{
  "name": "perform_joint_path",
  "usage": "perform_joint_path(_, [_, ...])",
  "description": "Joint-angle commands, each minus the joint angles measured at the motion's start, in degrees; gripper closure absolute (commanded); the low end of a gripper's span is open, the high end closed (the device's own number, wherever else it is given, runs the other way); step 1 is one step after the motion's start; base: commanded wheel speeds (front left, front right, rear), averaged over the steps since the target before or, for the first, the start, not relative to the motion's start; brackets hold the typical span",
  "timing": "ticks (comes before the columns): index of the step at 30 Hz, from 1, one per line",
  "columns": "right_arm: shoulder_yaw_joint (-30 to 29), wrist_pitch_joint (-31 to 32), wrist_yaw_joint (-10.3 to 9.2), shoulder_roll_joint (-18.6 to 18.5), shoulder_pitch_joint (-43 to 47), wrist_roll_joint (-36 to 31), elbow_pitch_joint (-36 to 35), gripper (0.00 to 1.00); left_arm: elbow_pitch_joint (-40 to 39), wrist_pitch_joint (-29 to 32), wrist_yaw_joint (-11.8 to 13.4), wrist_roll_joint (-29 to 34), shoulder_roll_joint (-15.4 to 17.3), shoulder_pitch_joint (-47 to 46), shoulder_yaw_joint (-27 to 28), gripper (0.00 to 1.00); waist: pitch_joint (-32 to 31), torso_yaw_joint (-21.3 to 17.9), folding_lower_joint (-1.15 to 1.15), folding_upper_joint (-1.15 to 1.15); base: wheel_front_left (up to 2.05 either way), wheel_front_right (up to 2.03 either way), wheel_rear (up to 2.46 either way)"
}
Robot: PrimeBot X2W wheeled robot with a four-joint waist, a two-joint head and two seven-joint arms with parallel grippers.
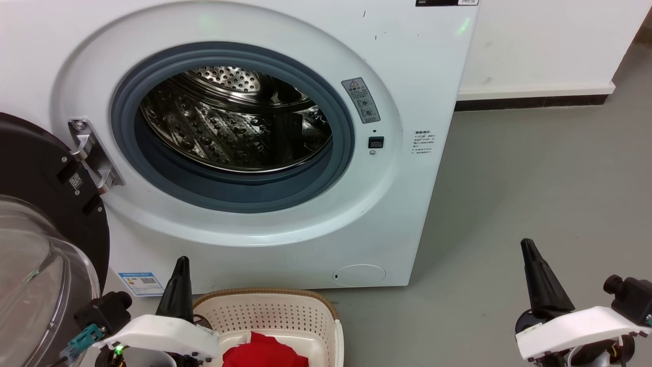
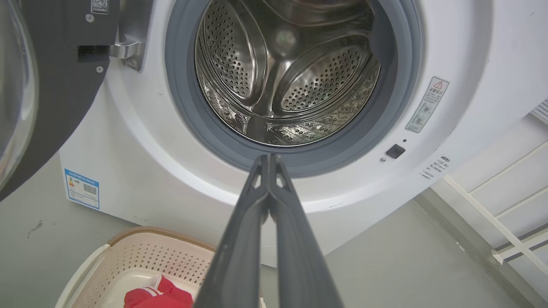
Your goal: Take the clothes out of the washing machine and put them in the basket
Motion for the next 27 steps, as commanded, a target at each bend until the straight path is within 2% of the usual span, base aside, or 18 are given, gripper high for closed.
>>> perform_joint_path(1, [-0.2, 0.25, 0.0, -0.51, -1.74, 2.64, -0.17, 1.0, -0.44, 0.4, -0.48, -2.33, 0.12, -1.87, 0.62, 1.0, 0.01, 0.06, 0.0, 0.0, 0.0, 0.0, 0.0])
perform_joint_path(27, [-1.29, 2.69, 0.0, -1.03, -3.98, 24.95, 4.16, 1.0, 2.11, 4.79, -2.75, -22.86, -0.84, -3.51, 3.21, 1.0, 0.26, 0.95, 0.0, 0.0, 0.0, 0.0, 0.0])
